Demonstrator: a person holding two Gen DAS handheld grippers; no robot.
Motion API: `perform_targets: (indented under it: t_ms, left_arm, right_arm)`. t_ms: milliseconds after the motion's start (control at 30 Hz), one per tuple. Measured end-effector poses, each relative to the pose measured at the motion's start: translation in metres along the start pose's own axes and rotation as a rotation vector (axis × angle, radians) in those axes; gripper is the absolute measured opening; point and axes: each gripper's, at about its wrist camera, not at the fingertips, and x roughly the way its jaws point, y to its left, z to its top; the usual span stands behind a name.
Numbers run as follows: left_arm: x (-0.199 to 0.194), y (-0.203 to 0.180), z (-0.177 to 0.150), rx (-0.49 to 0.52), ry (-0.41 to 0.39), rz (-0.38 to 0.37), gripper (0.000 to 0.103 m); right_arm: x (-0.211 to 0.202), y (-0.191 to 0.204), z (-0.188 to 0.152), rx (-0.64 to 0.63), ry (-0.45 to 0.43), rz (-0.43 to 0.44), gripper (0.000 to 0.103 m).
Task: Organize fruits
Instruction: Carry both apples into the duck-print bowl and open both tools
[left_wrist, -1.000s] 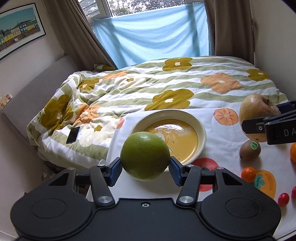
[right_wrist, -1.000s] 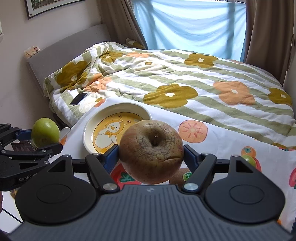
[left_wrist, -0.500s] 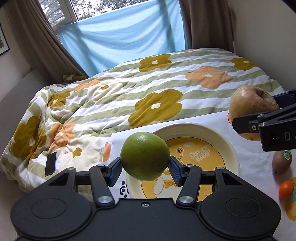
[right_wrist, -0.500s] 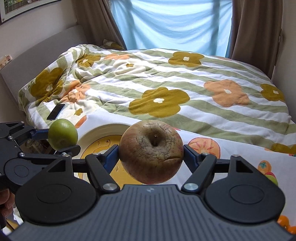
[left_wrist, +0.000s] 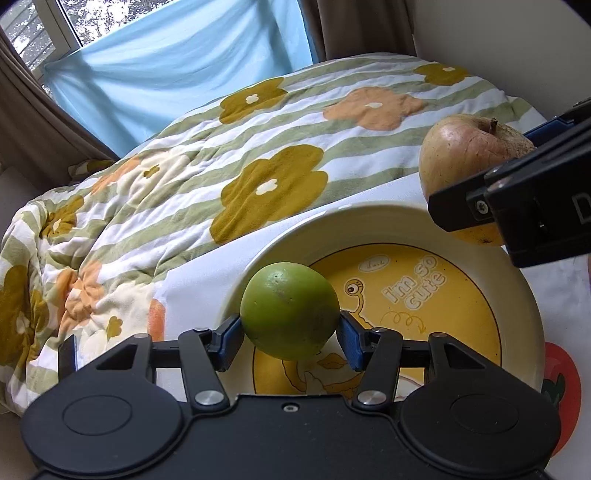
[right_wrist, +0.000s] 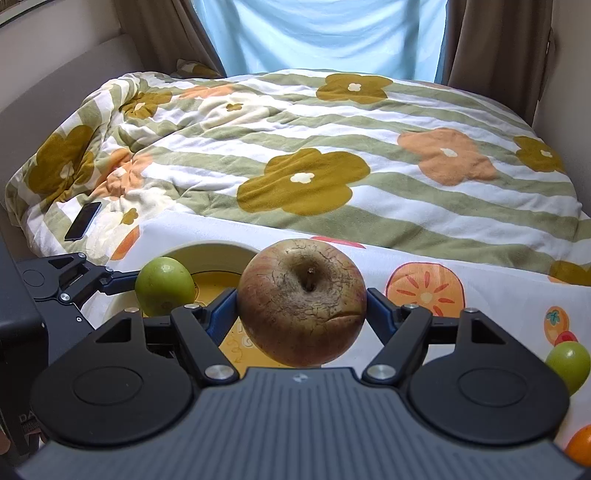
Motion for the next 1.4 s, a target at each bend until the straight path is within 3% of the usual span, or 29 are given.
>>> perform_targets:
  t_ms: [267, 367, 400, 700, 1067, 1267, 1333, 1400]
  left_arm:
    - [0.006, 0.002, 0.005, 0.004, 0.001, -0.03, 0.061]
    - [0.0, 0.006, 0.006, -0.01, -0.021, -0.034, 0.085]
    - [-0.003, 0.008, 0.006, -0.02, -0.028, -0.04, 0.087]
    - [-0.014, 0.02, -0.002, -0.041, -0.004, -0.045, 0.089]
    - [-0.033, 0.023, -0.032, -0.056, -0.003, -0.041, 0.09]
    - [-0.037, 0.022, -0.035, -0.057, -0.007, -0.051, 0.09]
    - [-0.038, 0.022, -0.035, -0.055, -0.004, -0.054, 0.09]
    - [-0.039, 0.021, -0.036, -0.05, -0.002, -0.058, 0.09]
  right_arm:
    - [0.01, 0.005, 0.002, -0.016, 0.032, 0.002, 0.088]
    - [0.011, 0.005, 0.003, -0.022, 0.032, 0.0, 0.088]
    - [0.011, 0.005, 0.003, -0.025, 0.033, 0.001, 0.088]
    - [0.02, 0.013, 0.003, -0.098, 0.051, 0.035, 0.088]
    - [0.037, 0.051, -0.012, -0.372, 0.044, 0.093, 0.088]
    - [0.042, 0.053, -0.016, -0.378, 0.05, 0.099, 0.089]
    - [0.038, 0.053, -0.016, -0.378, 0.017, 0.077, 0.091]
    - [0.031, 0.053, -0.015, -0.385, -0.011, 0.063, 0.103]
